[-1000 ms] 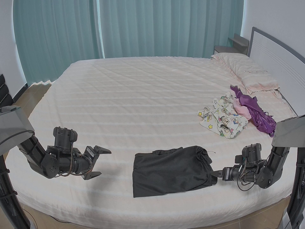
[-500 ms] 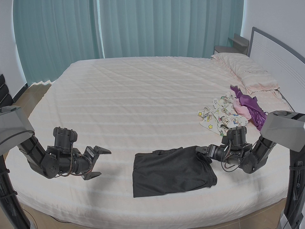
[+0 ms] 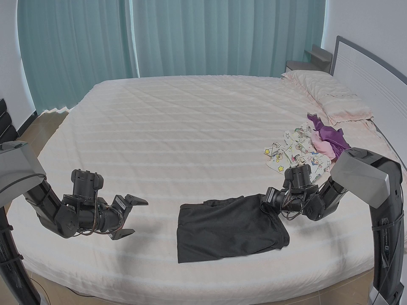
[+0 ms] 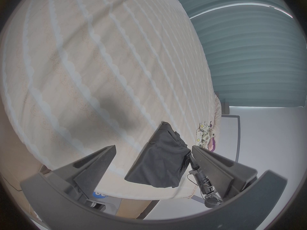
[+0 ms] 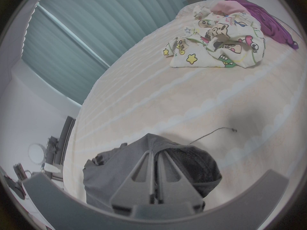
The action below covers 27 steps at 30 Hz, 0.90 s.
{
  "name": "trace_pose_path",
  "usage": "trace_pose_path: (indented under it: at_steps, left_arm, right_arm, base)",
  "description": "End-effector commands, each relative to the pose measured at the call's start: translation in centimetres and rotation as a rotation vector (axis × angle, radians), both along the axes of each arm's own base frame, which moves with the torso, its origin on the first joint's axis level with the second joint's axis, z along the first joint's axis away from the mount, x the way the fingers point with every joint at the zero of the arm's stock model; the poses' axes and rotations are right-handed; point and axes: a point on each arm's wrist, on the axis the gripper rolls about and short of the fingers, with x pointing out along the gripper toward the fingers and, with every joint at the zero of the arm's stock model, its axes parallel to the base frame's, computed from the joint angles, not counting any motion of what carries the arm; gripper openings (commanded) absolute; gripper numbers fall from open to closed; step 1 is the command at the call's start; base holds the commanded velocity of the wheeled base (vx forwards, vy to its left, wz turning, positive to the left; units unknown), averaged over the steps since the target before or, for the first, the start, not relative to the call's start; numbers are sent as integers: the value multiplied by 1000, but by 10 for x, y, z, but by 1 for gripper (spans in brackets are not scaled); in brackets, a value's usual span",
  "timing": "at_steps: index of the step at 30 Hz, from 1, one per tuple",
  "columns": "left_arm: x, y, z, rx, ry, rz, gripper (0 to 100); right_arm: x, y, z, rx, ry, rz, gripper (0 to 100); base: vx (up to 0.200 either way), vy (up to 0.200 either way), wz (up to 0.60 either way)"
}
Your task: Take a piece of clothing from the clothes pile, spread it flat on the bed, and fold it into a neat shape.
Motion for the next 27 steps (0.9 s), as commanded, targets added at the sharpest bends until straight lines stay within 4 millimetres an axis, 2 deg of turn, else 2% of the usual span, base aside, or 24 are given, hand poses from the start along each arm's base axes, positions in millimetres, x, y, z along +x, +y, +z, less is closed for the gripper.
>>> trace_pose_path:
  at_steps: [1, 7, 16, 17, 22, 24, 27]
  left_arm:
    - [0, 0, 0, 0, -1, 0, 100]
    - [0, 0, 0, 0, -1, 0, 100]
    - [0, 0, 0, 0, 0, 2, 100]
    - [0, 0, 0, 0, 1, 2, 100]
    - [0, 0, 0, 0, 0, 2, 100]
    - [0, 0, 0, -1, 0, 3, 100]
    - [0, 0, 0, -1, 0, 3, 100]
  right_arm:
    - [6, -7, 3, 15, -11, -44, 0]
    - [9, -18, 11, 74, -10, -111, 0]
    - [8, -28, -7, 102, 51, -162, 0]
    - [8, -31, -9, 100, 56, -168, 100]
    - [9, -38, -6, 110, 53, -188, 100]
    - [9, -45, 8, 121, 29, -204, 100]
    - [-4, -49, 20, 137, 44, -200, 100]
  base:
    - [0, 0, 0]
    - [0, 0, 0]
    - [0, 0, 0]
    - [0, 0, 0]
    - [0, 0, 0]
    - [0, 0, 0]
    - [0, 0, 0]
